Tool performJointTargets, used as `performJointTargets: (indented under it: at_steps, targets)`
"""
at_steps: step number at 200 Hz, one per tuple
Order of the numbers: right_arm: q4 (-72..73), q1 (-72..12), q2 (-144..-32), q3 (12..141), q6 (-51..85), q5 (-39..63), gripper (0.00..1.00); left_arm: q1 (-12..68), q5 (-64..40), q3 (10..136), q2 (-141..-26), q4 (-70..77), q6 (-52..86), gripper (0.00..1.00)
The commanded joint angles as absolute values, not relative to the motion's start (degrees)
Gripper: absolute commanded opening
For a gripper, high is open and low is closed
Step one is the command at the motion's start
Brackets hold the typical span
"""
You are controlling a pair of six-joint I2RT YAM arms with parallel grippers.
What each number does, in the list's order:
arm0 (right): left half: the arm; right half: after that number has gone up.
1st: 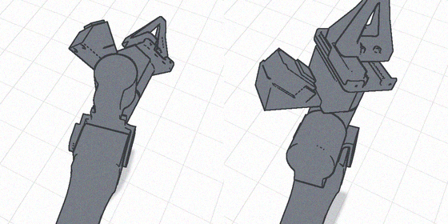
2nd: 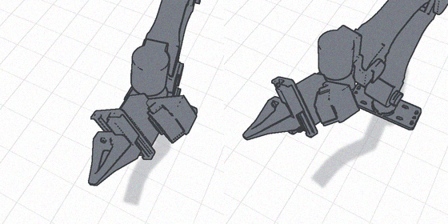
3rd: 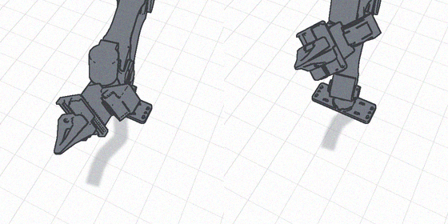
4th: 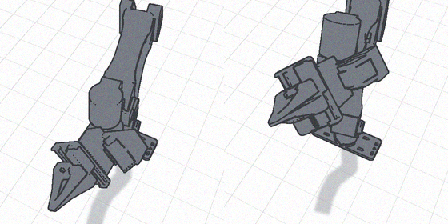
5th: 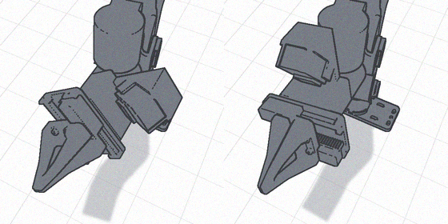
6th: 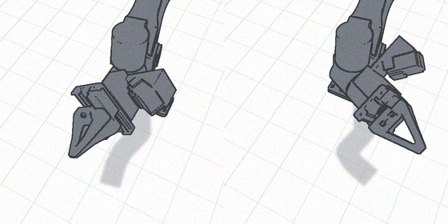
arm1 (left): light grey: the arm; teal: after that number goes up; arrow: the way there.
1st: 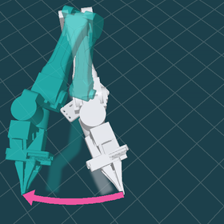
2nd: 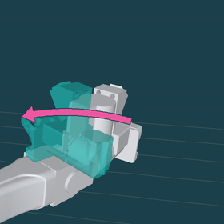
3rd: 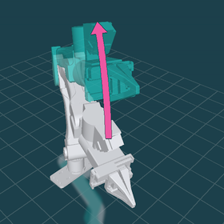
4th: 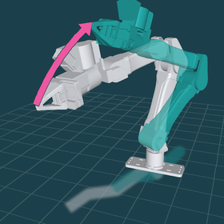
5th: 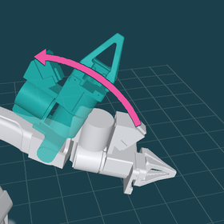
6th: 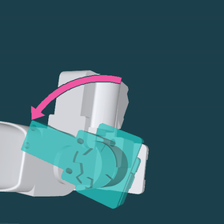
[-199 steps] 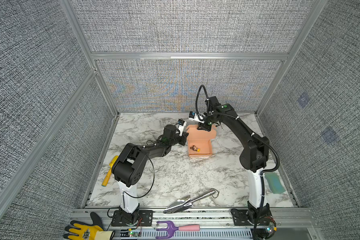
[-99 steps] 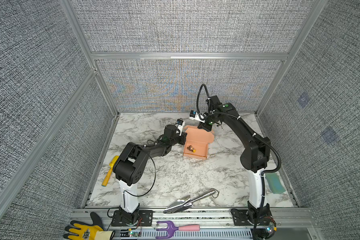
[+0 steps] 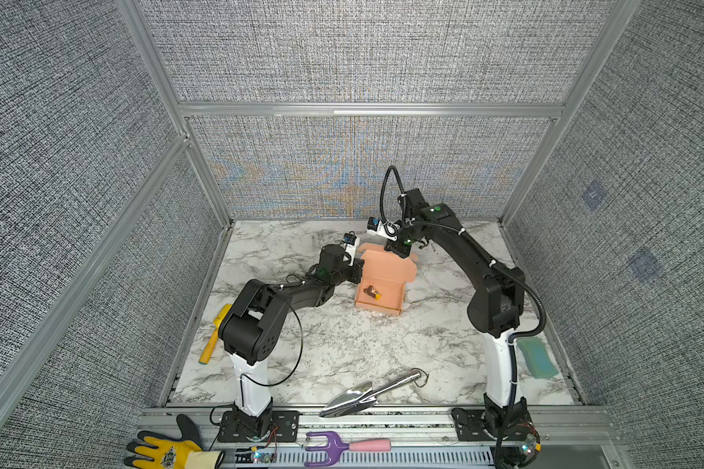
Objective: Assemble paper box
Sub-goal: Fold the lid at the center of the table.
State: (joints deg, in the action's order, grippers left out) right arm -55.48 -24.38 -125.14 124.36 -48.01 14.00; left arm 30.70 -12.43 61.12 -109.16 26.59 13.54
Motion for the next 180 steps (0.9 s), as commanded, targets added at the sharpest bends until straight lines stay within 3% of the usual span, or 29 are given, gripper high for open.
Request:
performJointTargets:
  at_steps: [1,18,53,72,116,154,180]
  targets:
    - [-55.51,-24.43,-124.64,123.85,-47.12,13.32,0.00,30.67,-12.79,61.63,-109.00,28.39,13.86,0.15]
    - [-55.28,-24.48,-123.97,123.18,-46.39,13.27,0.00,30.67,-12.65,61.04,-108.44,28.94,14.30,0.28]
    - [-54.87,-24.85,-121.63,120.52,-43.87,13.16,0.00,30.41,-12.39,57.64,-105.35,31.20,15.12,0.65]
    - [-54.51,-25.24,-119.79,118.54,-42.12,13.54,0.00,29.65,-12.50,55.37,-103.20,31.20,15.47,0.76]
    - [-50.71,-27.52,-114.04,110.31,-36.60,10.99,0.00,29.01,-11.25,50.14,-97.89,28.29,17.76,0.76]
    - [-47.15,-30.51,-110.49,103.25,-31.79,7.33,0.00,29.05,-13.36,48.49,-96.60,21.89,19.52,0.65]
    - [-45.03,-31.37,-109.39,99.96,-29.80,5.89,0.00,28.94,-13.26,44.73,-94.55,24.16,20.02,0.64]
